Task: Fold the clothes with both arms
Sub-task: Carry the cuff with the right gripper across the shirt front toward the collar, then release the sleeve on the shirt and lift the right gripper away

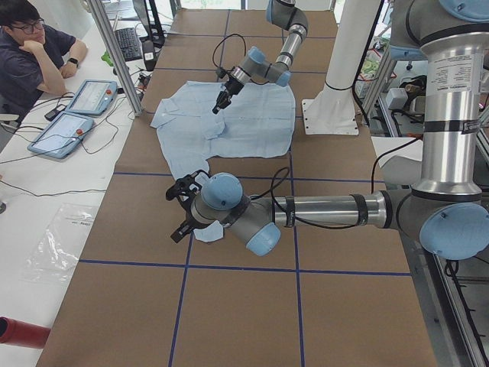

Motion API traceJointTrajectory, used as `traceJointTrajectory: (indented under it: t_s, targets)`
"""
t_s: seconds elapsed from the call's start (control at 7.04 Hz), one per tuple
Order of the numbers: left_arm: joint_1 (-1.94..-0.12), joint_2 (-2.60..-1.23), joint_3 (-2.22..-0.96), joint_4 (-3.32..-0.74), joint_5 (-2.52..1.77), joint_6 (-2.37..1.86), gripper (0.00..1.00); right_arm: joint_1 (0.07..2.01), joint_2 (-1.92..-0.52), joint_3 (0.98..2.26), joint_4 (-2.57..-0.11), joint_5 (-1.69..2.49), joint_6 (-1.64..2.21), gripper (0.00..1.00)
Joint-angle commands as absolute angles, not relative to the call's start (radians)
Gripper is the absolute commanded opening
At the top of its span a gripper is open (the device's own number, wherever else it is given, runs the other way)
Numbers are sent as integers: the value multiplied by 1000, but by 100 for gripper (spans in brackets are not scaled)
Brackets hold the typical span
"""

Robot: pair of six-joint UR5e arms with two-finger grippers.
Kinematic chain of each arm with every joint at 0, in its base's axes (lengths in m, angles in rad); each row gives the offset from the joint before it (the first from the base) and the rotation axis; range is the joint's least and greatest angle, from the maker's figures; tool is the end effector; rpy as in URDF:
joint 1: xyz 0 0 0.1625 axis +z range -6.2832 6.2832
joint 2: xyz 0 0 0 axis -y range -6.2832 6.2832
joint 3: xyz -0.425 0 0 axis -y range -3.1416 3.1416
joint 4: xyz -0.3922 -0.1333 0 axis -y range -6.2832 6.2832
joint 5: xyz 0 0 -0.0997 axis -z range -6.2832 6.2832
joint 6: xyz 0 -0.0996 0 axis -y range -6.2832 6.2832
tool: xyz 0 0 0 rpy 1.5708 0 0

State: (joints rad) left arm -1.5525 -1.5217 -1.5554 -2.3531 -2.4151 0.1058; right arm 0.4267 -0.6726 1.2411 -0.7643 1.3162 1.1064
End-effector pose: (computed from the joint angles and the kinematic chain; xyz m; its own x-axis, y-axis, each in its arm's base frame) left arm -0.0499 -0.4901 0.5965 0.6500 0.5804 -0.4905 -0.0829 0.6957 0.7135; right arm -0.6417 -0.4657 0.1371 0.4385 -0.2768 0.8551 -0.4799 0.7323 0.4831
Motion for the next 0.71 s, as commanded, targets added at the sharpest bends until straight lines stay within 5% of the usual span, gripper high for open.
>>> traceJointTrajectory:
  t_s: [0.0, 0.28, 0.57]
  targets:
    - [-1552, -1522, -1554, -2353, -2416, 104, 100, 439, -597, 1255, -1003, 1316, 1208, 100]
    - [-1552, -1531, -1563, -2355, -2414, 50, 100, 599, -604, 1292, -1223, 1561, 1229, 100]
    - [-1548, -1522, -1527, -2555, -2413, -31, 100, 815, -752, 1407, -1316, 1840, 1051, 100]
